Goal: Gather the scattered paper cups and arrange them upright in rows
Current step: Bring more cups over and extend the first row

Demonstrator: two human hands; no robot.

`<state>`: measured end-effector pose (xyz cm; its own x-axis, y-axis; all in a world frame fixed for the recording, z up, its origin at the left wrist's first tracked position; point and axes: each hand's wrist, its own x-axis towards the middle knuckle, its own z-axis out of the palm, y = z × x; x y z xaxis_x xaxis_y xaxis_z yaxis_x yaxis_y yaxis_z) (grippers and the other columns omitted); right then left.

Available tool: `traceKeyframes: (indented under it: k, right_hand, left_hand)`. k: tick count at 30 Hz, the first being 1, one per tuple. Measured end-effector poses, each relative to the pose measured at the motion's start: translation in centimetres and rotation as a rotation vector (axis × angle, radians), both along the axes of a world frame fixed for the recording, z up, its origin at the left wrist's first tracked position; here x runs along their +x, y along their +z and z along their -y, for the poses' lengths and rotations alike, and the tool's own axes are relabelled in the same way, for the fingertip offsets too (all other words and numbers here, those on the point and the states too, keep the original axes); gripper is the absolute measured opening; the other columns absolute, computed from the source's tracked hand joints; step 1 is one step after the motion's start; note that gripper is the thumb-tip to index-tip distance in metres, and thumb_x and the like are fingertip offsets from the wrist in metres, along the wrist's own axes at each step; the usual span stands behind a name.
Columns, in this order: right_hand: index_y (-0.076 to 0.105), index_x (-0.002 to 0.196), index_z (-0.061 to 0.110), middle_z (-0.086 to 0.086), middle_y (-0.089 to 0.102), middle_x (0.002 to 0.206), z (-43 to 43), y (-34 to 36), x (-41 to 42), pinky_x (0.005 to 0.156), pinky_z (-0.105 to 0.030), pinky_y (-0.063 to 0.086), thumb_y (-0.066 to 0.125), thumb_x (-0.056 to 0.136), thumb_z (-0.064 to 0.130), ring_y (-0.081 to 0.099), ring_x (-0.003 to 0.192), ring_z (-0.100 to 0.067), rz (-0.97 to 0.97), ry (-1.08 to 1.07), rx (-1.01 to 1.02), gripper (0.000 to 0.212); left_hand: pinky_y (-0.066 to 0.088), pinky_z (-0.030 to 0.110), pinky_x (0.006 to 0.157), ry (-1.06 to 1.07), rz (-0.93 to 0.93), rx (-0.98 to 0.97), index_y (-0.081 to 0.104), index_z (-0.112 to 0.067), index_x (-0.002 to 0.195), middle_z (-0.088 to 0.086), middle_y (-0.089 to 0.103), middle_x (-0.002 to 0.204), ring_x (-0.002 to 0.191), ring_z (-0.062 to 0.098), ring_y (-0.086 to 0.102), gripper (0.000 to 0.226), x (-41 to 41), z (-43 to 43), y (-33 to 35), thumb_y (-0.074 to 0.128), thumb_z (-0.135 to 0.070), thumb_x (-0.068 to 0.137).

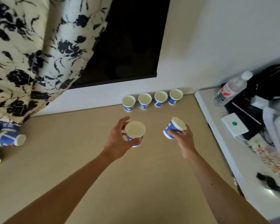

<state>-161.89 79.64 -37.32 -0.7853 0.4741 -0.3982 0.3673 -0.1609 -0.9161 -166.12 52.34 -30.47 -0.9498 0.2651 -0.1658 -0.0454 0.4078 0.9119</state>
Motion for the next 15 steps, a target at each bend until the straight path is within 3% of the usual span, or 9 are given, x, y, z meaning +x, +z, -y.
traceKeyframes:
  k: [3, 5, 8, 11, 15]
  right_hand:
    - [0.060, 0.121, 0.014, 0.003, 0.070, 0.104, -4.5, -0.9, -2.0, 0.072, -0.017, 0.051, 0.087, 0.051, 0.031, 0.068, 0.082, 0.002, 0.018, -0.094, 0.122, 0.077]
    - [0.062, 0.118, 0.015, 0.002, 0.070, 0.104, -6.9, -1.6, -3.6, 0.074, -0.022, 0.050, 0.088, 0.050, 0.030, 0.067, 0.086, -0.003, 0.028, -0.121, 0.202, 0.074]
    - [0.064, 0.113, 0.015, -0.003, 0.071, 0.106, -9.7, -2.8, -6.1, 0.083, -0.035, 0.055, 0.091, 0.058, 0.015, 0.068, 0.095, -0.021, 0.045, -0.107, 0.269, 0.062]
    - [0.058, 0.107, 0.023, 0.003, 0.067, 0.103, -11.3, -3.8, -8.9, 0.087, -0.037, 0.053, 0.091, 0.060, 0.015, 0.065, 0.097, -0.022, 0.061, -0.090, 0.361, 0.058]
    - [0.056, 0.124, 0.013, -0.002, 0.066, 0.115, -12.7, -5.1, -12.6, 0.094, -0.039, 0.051, 0.089, 0.067, 0.009, 0.063, 0.106, -0.024, 0.083, -0.090, 0.442, 0.066]
  left_hand:
    - [0.048, 0.009, 0.081, 0.003, -0.018, -0.021, 0.052, -0.029, 0.131, -0.019, 0.063, 0.115, 0.104, -0.003, 0.060, 0.078, -0.8, -2.6, -0.3, 0.090, -0.026, 0.063]
    - [0.048, 0.008, 0.079, 0.009, -0.029, -0.042, 0.056, -0.028, 0.125, -0.016, 0.065, 0.113, 0.100, -0.003, 0.061, 0.071, -1.3, -3.9, -0.5, 0.090, -0.024, 0.063]
    - [0.046, 0.005, 0.079, 0.005, -0.025, -0.070, 0.058, -0.028, 0.123, -0.016, 0.067, 0.111, 0.098, -0.002, 0.062, 0.070, -1.9, -5.3, -1.1, 0.091, -0.023, 0.061]
    - [0.044, 0.003, 0.078, 0.007, -0.025, -0.089, 0.058, -0.030, 0.122, -0.017, 0.067, 0.111, 0.100, -0.001, 0.062, 0.070, -2.6, -5.9, -1.5, 0.091, -0.024, 0.060]
    - [0.043, 0.001, 0.078, 0.029, -0.025, -0.106, 0.059, -0.032, 0.119, -0.018, 0.067, 0.109, 0.100, -0.001, 0.062, 0.068, -3.4, -6.0, -2.0, 0.092, -0.023, 0.060]
